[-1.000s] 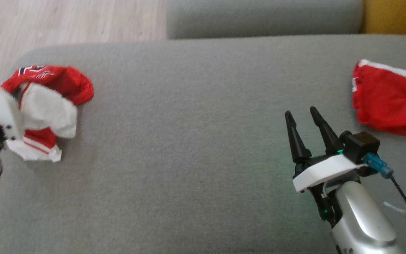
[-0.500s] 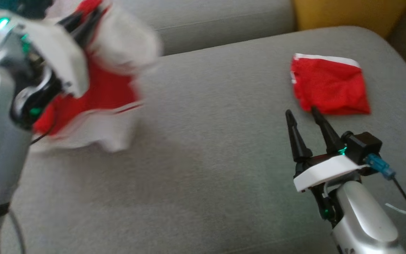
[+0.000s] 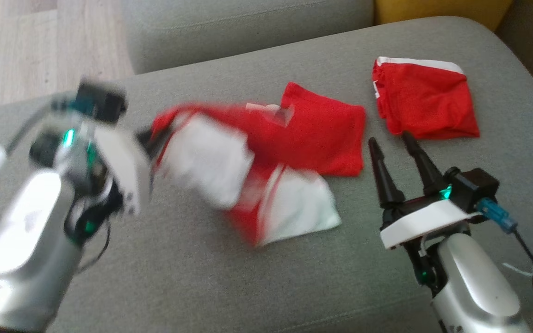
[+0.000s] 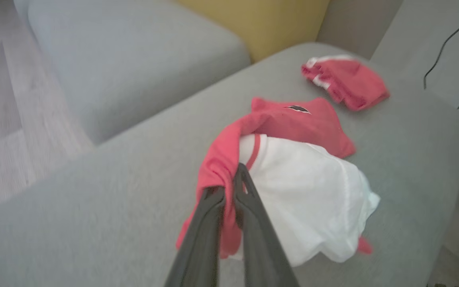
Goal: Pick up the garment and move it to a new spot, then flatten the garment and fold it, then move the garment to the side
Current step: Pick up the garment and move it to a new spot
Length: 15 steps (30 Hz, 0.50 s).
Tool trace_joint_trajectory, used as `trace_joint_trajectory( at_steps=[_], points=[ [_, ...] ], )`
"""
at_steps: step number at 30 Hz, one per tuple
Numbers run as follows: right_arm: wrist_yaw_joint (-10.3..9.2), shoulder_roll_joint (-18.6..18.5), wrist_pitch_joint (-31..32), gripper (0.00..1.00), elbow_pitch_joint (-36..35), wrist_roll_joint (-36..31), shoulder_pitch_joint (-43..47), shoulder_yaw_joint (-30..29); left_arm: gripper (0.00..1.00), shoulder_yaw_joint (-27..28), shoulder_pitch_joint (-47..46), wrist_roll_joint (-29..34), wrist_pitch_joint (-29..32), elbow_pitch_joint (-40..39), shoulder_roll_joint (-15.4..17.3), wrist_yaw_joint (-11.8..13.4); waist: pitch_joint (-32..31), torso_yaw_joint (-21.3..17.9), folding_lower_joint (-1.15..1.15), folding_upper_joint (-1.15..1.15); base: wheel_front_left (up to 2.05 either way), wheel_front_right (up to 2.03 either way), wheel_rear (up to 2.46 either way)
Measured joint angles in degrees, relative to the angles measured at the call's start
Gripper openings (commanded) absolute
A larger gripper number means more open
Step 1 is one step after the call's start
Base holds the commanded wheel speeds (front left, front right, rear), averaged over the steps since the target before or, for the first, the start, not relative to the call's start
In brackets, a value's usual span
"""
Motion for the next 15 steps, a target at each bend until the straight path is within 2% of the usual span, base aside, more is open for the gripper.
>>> trace_joint_trajectory(
  at_steps=[1, 2, 3, 4, 8, 15],
  points=[
    [0.0, 0.1, 0.2, 1.0, -0.1, 0.0, 0.0, 0.5, 0.0, -0.4, 1.5, 0.0, -1.3, 2.7, 0.4, 0.0, 0.2, 0.2, 0.0, 0.0, 0.0, 0.0, 0.0],
    [0.0, 0.1, 0.2, 1.0, -0.2, 0.0, 0.0, 0.9, 0.07, -0.4, 2.8, -0.1, -3.1, 5.4, 0.5, -0.1, 0.4, 0.4, 0.0, 0.0, 0.0, 0.0, 0.0],
    [0.0, 0.2, 0.3, 1.0, -0.3, 0.0, 0.0, 1.2, 0.85, -0.2, 3.6, -0.5, -5.0, 8.2, 0.4, -0.3, 0.5, 0.5, 0.0, 0.0, 0.0, 0.0, 0.0],
    [0.0, 0.2, 0.3, 1.0, -0.3, 0.0, 0.0, 1.5, 1.0, -0.2, 4.0, -0.9, -7.0, 11.0, 0.5, -0.4, 0.6, 0.7, 0.0, 0.0, 0.0, 0.0, 0.0],
    [0.0, 0.0, 0.7, 1.0, -0.3, 0.0, 0.0, 2.0, 1.0, -0.5, 4.1, -2.5, -15.5, 18.8, 0.1, -0.6, 0.4, 1.6, 0.0, 0.0, 0.0, 0.0, 0.0],
    [0.0, -0.2, 0.8, 1.0, -0.3, 0.0, 0.5, 1.3, 1.0, -1.7, 4.4, -0.9, -23.9, 18.3, 0.8, -0.3, -0.7, 3.4, 0.0, 0.0, 0.0, 0.0, 0.0]
  ],
)
